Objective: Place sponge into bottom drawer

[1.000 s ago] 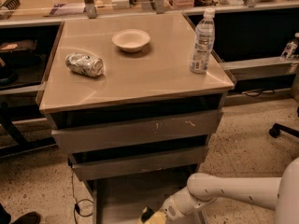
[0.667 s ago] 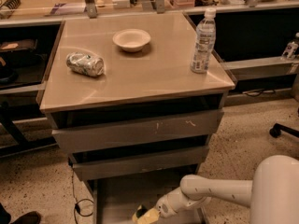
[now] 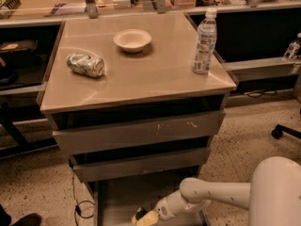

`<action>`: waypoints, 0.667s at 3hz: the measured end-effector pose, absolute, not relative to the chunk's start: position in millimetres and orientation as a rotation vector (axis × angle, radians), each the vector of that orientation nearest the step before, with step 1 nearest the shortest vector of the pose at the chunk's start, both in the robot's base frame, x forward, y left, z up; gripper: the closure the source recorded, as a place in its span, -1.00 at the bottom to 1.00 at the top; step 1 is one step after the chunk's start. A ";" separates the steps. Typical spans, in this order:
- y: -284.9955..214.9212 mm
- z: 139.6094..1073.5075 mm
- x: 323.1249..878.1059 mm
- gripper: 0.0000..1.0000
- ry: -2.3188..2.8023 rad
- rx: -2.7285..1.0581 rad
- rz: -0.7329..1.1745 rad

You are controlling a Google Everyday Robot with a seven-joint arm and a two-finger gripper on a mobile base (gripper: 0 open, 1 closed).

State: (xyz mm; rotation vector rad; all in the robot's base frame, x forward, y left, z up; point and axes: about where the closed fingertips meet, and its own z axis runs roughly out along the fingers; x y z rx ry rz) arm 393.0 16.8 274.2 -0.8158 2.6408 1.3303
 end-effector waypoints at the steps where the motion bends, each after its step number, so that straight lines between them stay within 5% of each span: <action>1: 23.8 254.2 413.6 1.00 2.608 -0.734 1.309; 2: 20.6 230.1 433.0 1.00 2.600 -0.637 1.276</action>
Offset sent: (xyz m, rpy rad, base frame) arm 0.0690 -0.0077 -0.0766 -0.0002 -0.0644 -0.2497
